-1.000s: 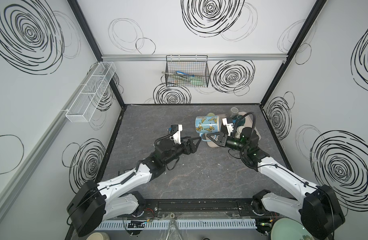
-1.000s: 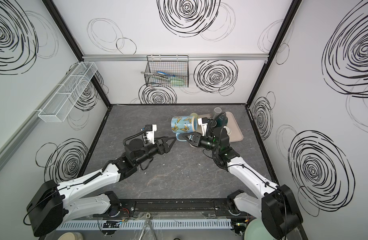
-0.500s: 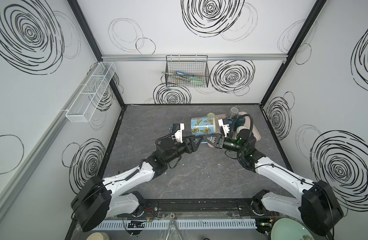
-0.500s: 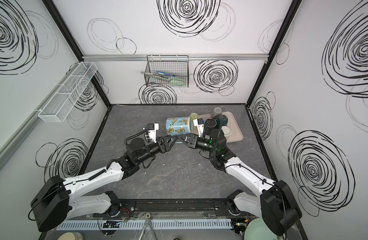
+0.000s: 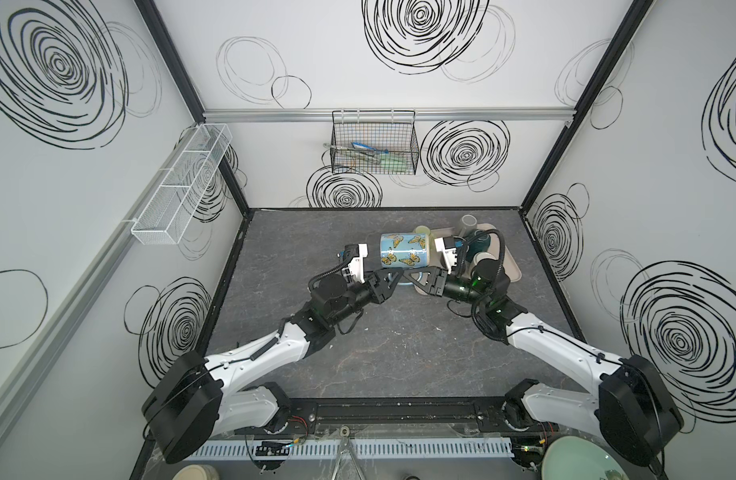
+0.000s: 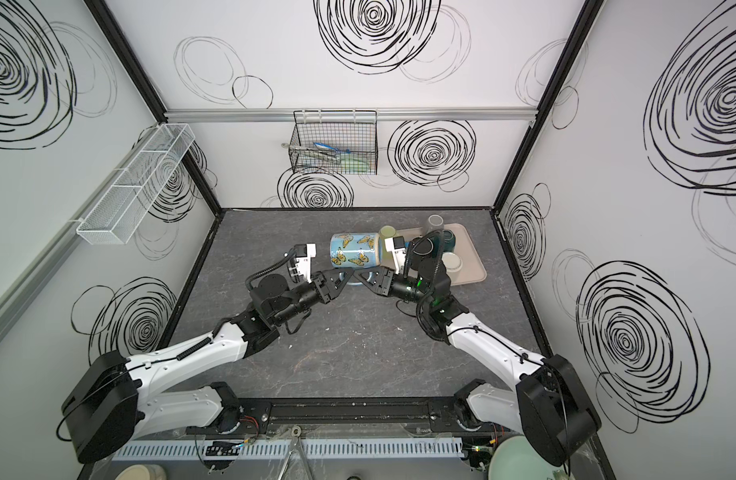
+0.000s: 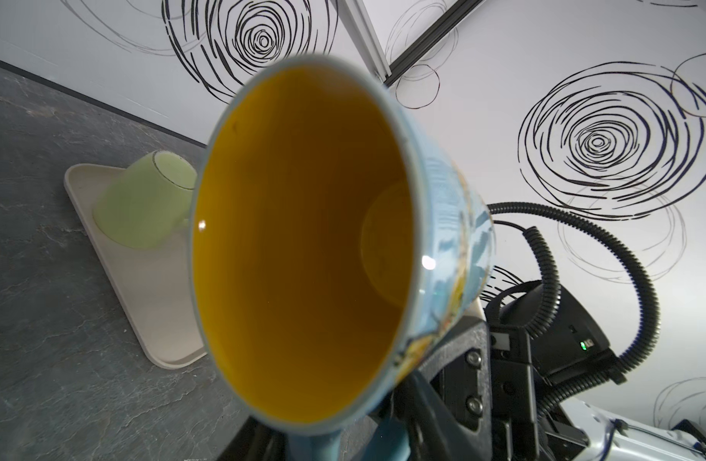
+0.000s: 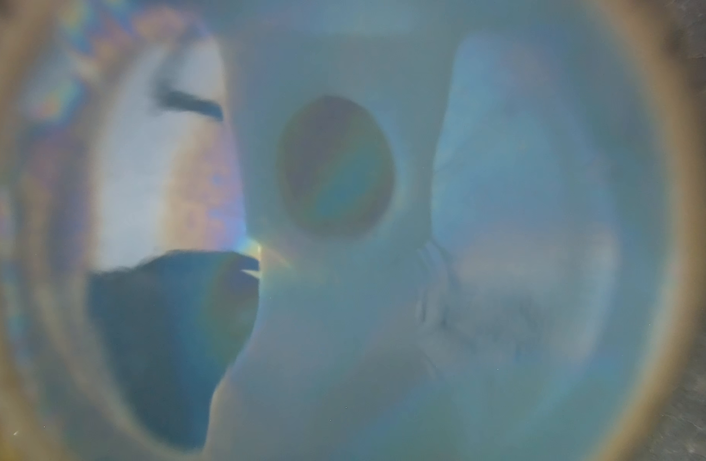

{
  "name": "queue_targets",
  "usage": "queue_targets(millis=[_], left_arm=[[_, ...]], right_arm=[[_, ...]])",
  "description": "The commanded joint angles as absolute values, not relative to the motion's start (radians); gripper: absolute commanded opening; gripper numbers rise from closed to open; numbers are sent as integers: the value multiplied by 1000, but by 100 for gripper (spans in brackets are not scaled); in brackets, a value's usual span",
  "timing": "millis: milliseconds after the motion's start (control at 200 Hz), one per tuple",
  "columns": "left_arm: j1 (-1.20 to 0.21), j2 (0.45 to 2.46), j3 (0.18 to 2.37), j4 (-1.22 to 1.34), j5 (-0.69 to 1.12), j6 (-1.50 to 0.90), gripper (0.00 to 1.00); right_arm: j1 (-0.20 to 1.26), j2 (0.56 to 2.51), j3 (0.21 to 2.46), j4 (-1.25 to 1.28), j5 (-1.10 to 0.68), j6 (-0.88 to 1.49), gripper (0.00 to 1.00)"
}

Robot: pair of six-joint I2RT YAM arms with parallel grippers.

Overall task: Turn the mug right side up
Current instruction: Place the mug at the top-left of the table.

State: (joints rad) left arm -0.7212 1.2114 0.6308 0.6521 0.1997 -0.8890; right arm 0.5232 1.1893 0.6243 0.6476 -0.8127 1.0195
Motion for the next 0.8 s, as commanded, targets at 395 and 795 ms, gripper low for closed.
queue_targets(millis=[395, 795], left_arm=[[-710, 1243, 681, 733, 316, -865, 32], [-689, 1234, 685, 784, 429, -856, 15]], right_arm=[[561, 1227, 660, 802, -854, 997, 6], [565, 1262, 673, 735, -847, 944, 8]])
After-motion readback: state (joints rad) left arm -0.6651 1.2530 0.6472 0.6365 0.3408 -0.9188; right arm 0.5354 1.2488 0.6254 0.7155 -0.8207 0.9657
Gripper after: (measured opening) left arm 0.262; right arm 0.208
